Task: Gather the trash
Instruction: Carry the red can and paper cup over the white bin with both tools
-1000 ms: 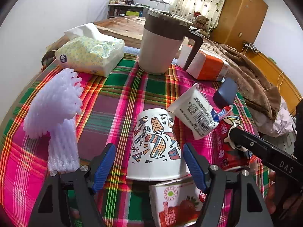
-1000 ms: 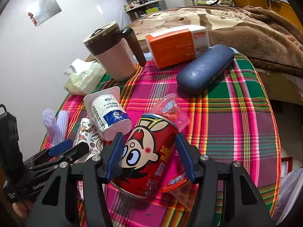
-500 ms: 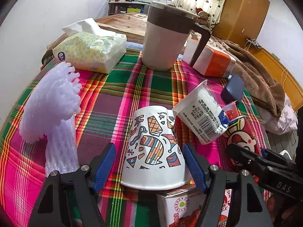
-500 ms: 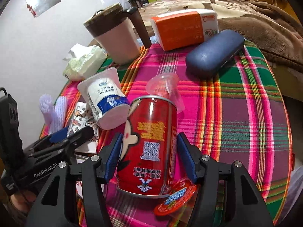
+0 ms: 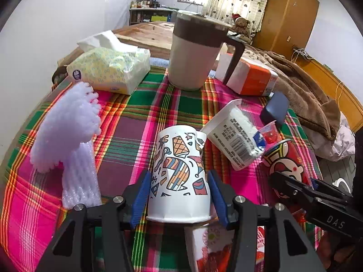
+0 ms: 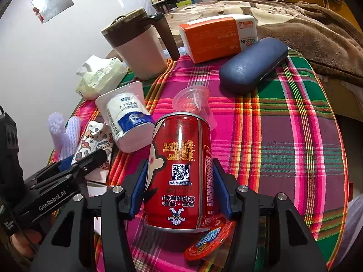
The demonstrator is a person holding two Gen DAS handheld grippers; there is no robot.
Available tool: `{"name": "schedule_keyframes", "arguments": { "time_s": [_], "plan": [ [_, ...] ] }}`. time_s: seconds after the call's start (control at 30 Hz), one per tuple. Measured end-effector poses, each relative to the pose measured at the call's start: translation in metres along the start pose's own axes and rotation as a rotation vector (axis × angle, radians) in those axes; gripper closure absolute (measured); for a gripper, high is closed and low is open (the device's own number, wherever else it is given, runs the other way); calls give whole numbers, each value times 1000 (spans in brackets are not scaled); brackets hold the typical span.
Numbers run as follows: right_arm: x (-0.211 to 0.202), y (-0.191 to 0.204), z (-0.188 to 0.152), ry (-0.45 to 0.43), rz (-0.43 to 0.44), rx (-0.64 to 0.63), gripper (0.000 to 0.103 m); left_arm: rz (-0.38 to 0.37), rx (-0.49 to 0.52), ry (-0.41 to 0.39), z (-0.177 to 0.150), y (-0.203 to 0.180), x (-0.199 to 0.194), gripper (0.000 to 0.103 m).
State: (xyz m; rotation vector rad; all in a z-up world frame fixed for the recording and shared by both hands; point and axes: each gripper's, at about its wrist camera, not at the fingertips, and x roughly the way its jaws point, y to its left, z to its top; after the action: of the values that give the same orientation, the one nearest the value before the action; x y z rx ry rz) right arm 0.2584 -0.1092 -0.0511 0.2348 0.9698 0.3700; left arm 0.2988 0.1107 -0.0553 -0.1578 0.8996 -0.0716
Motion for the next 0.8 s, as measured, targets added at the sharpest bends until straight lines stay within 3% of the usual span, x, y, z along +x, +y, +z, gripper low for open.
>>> {"name": "schedule_keyframes", "arguments": {
  "time_s": [0.8],
  "plan": [
    [-71,-1,-15,-149,34,-1,48,6,32,-138,-21,-29,-84,51]
  ]
}}
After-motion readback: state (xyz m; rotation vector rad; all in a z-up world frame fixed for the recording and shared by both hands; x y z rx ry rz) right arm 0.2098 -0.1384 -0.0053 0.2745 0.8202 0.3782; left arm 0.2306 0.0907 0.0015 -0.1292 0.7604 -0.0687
